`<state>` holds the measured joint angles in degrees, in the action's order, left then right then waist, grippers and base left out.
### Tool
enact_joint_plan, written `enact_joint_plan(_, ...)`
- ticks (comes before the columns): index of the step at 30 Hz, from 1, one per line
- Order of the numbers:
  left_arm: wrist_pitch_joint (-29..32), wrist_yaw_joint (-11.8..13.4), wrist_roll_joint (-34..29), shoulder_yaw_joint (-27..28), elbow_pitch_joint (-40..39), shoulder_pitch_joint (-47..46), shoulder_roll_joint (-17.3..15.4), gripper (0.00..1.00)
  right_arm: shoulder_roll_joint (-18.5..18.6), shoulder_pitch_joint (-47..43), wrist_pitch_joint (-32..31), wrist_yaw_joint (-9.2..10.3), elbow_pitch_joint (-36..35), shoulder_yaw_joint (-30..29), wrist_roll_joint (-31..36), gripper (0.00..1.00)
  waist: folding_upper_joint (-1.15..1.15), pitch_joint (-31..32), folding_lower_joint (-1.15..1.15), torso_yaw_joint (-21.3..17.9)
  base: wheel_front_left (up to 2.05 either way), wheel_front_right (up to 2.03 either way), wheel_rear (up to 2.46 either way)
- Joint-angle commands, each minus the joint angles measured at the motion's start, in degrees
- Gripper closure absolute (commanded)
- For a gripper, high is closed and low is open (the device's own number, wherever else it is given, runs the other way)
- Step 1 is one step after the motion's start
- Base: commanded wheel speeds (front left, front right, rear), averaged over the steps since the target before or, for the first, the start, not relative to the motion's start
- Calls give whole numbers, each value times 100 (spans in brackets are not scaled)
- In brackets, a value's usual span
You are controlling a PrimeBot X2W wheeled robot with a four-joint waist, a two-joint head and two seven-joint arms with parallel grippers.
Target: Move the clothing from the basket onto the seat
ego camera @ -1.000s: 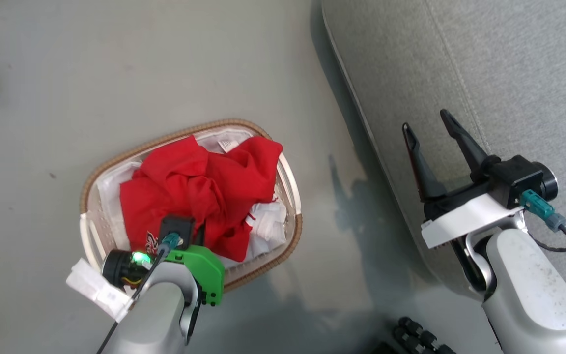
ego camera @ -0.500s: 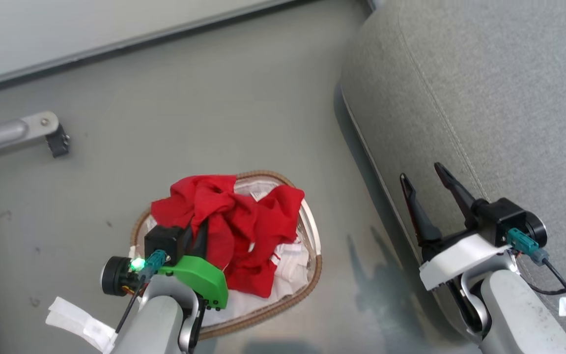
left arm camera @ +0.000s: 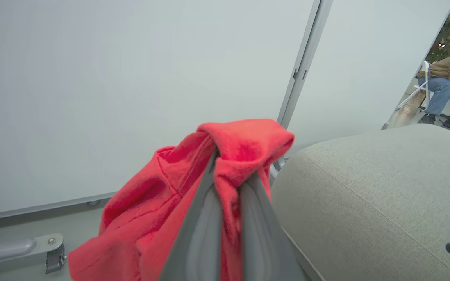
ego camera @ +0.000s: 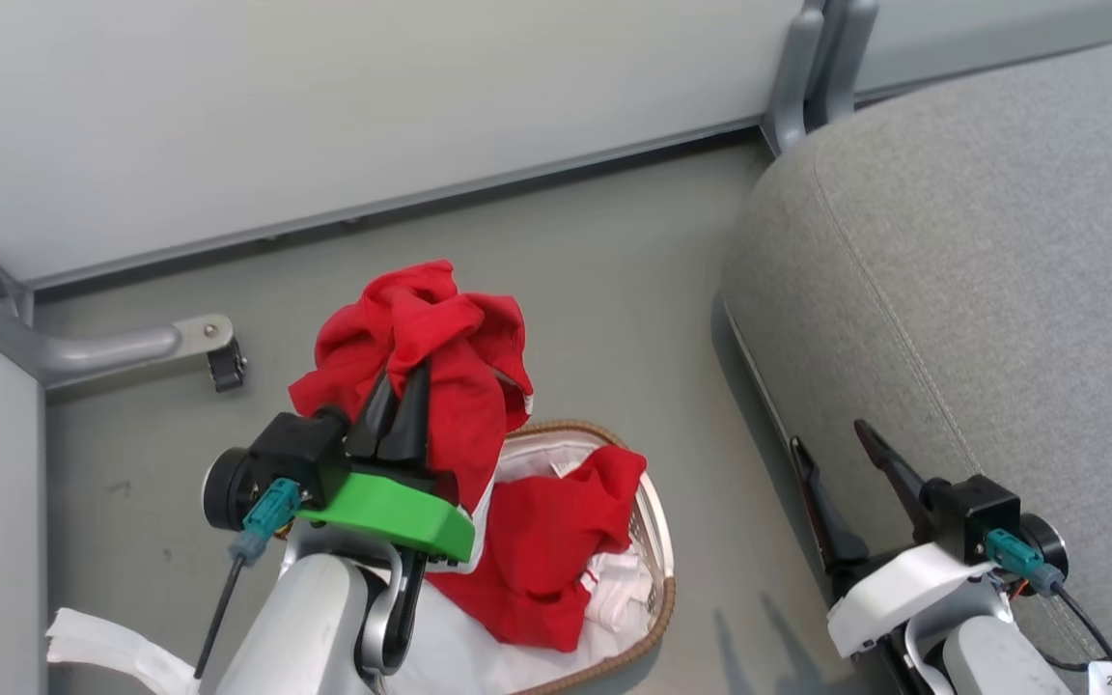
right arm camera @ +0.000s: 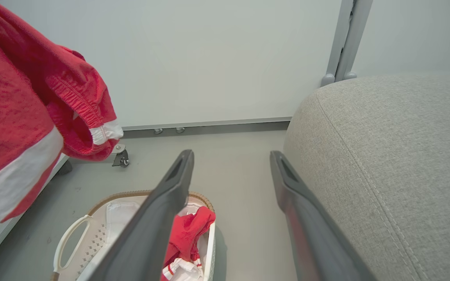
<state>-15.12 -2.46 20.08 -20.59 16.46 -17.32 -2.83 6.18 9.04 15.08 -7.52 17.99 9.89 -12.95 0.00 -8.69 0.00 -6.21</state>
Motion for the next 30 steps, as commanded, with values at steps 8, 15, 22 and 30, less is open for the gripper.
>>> enact_joint_plan(8,-3,14,266,44,-681,156,-14,100,-54,-393,13,6,219,219,23,0,0,710,0,168,0,0,0)
enact_joint_plan(15,-2,92,247,-160,-881,209,-15,100,-72,-487,13,6,173,1032,-158,0,0,817,0,246,0,0,0)
enact_joint_plan(22,-2,144,354,-393,-876,225,-14,100,84,-56,13,6,-212,2423,-829,0,0,823,0,363,0,0,0)
enact_joint_plan(30,-2,141,535,-691,-804,132,-13,100,28,543,13,6,-86,3197,-1127,0,0,831,0,575,0,0,0)
